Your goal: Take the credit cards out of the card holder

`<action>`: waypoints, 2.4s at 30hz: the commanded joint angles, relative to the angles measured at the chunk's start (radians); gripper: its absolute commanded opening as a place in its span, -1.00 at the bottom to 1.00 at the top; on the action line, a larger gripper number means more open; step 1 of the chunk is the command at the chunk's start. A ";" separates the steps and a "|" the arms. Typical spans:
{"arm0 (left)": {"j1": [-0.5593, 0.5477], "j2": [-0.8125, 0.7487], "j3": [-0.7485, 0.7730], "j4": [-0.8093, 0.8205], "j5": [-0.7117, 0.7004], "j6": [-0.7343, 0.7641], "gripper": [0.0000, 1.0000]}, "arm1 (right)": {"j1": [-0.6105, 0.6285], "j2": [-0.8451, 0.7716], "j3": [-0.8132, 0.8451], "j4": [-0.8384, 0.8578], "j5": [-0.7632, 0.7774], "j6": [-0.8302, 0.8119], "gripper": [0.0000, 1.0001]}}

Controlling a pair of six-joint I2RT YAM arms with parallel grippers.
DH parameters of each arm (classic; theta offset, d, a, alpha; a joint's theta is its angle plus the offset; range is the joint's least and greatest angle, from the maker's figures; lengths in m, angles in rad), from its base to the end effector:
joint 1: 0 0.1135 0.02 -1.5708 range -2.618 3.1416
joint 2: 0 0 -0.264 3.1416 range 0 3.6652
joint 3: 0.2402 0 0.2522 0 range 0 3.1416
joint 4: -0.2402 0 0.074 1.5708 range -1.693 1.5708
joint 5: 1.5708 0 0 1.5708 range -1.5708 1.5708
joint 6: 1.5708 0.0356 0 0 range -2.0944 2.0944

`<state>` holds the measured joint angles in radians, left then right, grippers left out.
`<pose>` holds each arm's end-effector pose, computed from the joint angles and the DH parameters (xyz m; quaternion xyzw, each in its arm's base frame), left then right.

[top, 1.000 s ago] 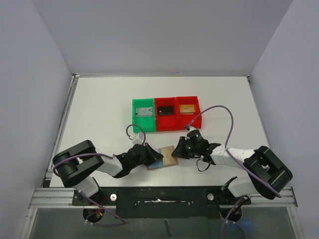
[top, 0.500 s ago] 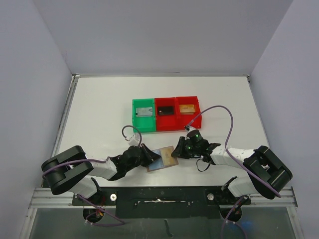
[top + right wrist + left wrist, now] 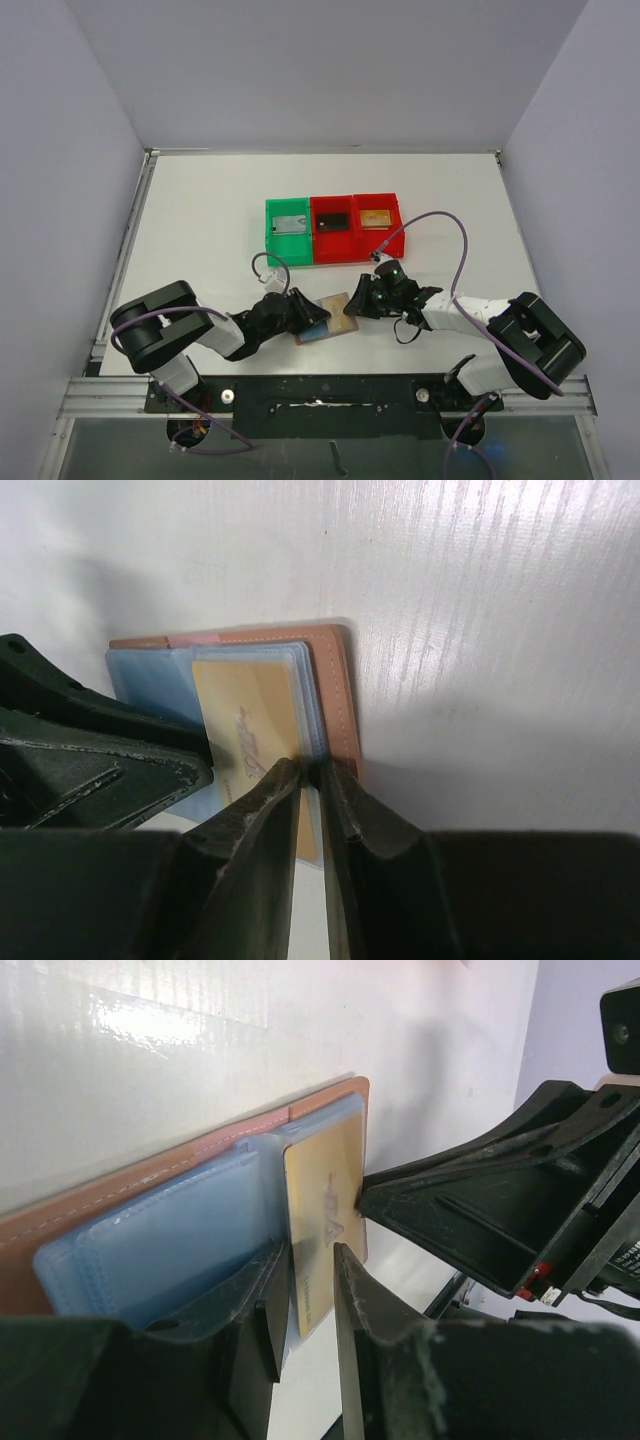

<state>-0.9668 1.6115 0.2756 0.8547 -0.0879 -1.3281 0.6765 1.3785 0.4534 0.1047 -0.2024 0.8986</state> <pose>0.1407 -0.1983 0.1023 -0.1759 0.8364 -0.4566 0.2470 0.1820 0.1553 0.1335 0.0658 0.9241 0.3247 0.1906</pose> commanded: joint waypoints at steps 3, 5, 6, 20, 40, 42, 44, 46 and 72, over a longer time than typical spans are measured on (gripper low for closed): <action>-0.009 0.043 0.022 0.132 0.047 -0.005 -0.82 | 0.008 0.029 -0.002 -0.036 0.008 -0.015 -0.67; -0.009 0.041 0.015 0.136 0.043 -0.009 -0.99 | 0.008 0.028 -0.004 -0.037 0.010 -0.015 -0.67; -0.009 0.039 0.009 0.137 0.039 -0.013 -1.00 | 0.008 0.026 -0.004 -0.041 0.011 -0.016 -0.67; -0.007 -0.039 -0.049 0.109 0.006 -0.011 -1.00 | -0.015 -0.002 -0.016 -0.079 0.032 -0.027 -0.62; -0.007 -0.038 -0.079 0.098 -0.003 -0.019 -1.00 | -0.016 -0.007 -0.008 -0.073 0.008 -0.043 -0.64; -0.007 -0.036 -0.073 0.089 0.000 -0.015 -1.00 | -0.015 -0.018 0.004 -0.083 0.002 -0.057 -0.64; -0.007 -0.036 -0.066 0.075 0.001 -0.010 -1.00 | -0.017 -0.041 0.025 -0.105 0.007 -0.078 -0.62; -0.007 -0.039 -0.060 0.062 0.000 -0.007 -1.00 | -0.018 -0.066 0.054 -0.142 0.018 -0.104 -0.59; -0.006 -0.123 -0.004 -0.141 -0.001 0.058 -1.00 | 0.002 0.055 0.083 -0.058 -0.116 -0.124 -0.51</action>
<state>-0.9688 1.5192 0.2432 0.7452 -0.0814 -1.2999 0.6750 1.4174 0.5484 0.0109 -0.3119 0.7696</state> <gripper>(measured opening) 0.004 0.251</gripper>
